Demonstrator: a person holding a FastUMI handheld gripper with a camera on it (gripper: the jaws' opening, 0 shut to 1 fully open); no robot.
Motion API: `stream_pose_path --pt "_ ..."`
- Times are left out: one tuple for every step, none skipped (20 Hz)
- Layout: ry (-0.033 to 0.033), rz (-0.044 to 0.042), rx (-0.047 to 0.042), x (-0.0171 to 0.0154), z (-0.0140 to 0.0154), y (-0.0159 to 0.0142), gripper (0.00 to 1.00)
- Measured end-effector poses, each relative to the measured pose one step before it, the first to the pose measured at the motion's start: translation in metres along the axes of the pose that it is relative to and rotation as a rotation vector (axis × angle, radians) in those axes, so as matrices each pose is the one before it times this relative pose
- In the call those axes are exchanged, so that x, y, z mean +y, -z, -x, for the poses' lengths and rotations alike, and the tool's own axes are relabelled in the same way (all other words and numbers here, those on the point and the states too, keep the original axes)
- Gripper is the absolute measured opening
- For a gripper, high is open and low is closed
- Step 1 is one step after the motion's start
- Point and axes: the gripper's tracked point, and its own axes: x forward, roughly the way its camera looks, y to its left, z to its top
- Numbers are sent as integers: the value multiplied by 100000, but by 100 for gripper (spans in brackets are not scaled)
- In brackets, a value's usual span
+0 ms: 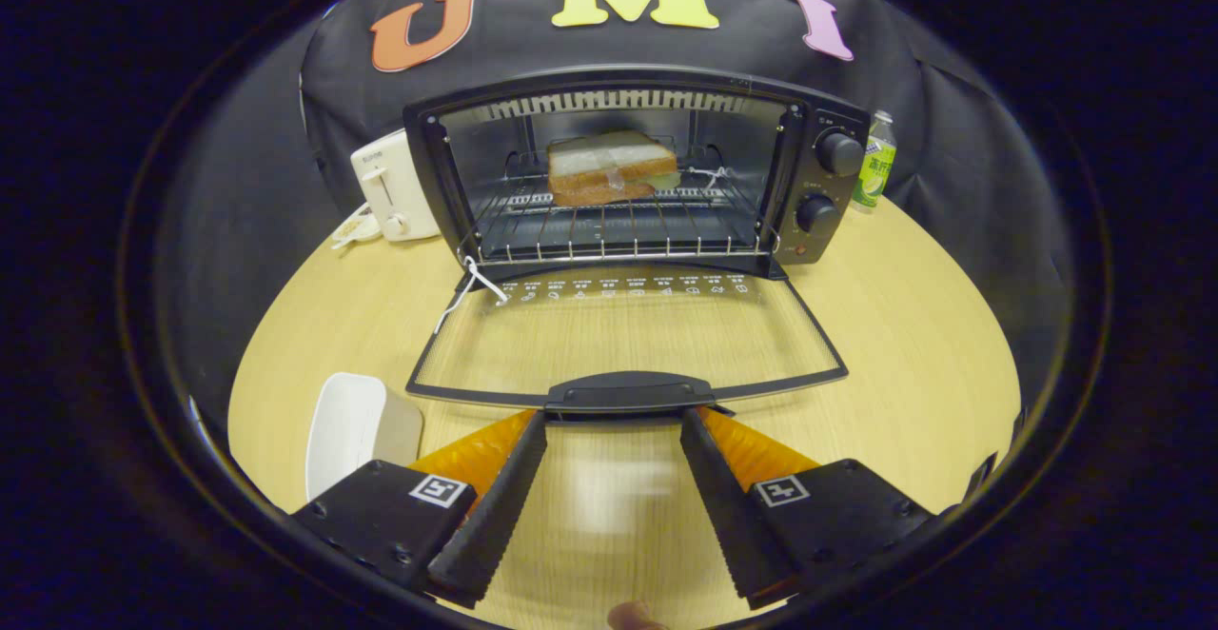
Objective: Open the toaster oven, put the food inside, and close the toaster oven door.
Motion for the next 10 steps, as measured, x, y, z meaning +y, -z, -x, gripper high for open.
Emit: stream_pose_path --pt "490 189 462 22 13 -58 94" --pt "422 221 341 40 13 -21 94" --pt "450 278 573 6 -4 0 94" --pt "179 39 696 9 -117 53 94" --pt "-47 -338 548 50 22 30 94" --pt "-183 -236 77 -33 -22 -2 94" --pt "-209 -320 58 0 -3 -66 94" --pt "-27 2 -146 -8 27 24 95" --pt "49 -29 -250 9 52 -38 94" --pt "122 -10 -388 -1 55 -41 94"
